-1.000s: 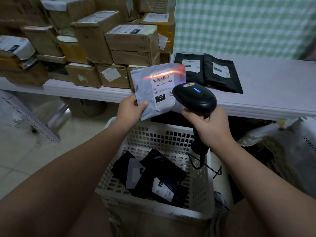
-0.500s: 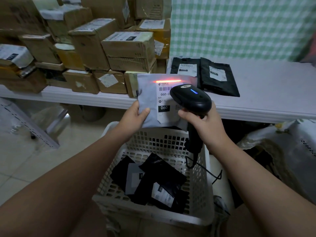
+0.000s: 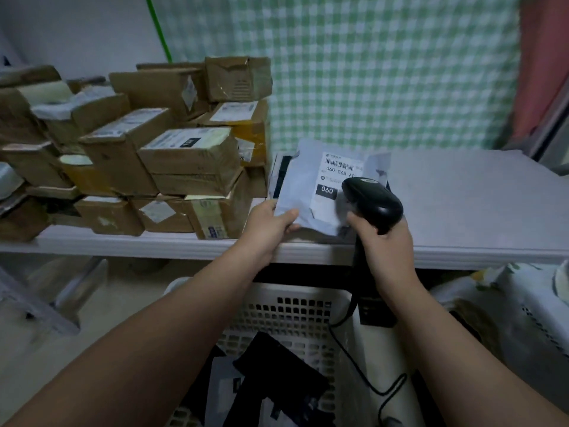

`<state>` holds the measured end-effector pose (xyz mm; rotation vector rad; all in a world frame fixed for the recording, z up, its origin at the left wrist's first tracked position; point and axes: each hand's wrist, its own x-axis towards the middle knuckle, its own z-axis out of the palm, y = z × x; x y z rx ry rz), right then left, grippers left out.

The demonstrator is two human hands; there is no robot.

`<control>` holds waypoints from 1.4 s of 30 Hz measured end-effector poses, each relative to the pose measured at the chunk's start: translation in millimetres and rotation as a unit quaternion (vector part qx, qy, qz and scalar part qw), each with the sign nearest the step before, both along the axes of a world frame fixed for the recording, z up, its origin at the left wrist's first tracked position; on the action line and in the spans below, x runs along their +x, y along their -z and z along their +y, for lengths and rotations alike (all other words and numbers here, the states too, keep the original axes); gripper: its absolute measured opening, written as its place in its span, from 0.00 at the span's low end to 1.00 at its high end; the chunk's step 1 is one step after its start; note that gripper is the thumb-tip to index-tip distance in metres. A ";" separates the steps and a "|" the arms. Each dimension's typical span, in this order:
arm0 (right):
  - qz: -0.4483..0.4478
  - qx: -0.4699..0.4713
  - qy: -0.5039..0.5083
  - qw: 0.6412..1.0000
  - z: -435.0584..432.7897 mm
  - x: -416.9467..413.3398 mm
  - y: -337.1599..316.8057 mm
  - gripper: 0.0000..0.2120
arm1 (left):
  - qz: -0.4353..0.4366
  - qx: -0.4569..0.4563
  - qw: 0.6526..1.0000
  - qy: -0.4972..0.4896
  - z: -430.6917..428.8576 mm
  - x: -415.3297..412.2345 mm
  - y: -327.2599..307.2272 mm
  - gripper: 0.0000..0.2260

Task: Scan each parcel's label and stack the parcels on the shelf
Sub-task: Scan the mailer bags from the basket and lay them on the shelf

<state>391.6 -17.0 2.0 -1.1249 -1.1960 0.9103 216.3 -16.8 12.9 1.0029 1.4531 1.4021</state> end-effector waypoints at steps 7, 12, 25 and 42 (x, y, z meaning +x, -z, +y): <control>-0.055 -0.021 -0.019 0.998 14.5 5.2 12.7 0.11 | -0.019 -0.024 0.990 -0.134 80.4 -1.8 1.4 0.07; -0.104 -0.025 -0.074 0.991 4.5 0.8 10.4 0.21 | 0.050 -0.010 0.993 -0.102 50.6 -12.0 3.7 0.06; -0.303 -0.103 -0.265 0.910 -40.2 -34.4 57.5 0.19 | 0.285 -0.157 0.945 0.041 -110.4 -82.0 139.6 0.05; -0.392 -0.274 -0.208 0.853 -26.4 -55.3 247.8 0.20 | 0.649 -0.228 0.580 0.438 -84.1 -65.0 374.6 0.20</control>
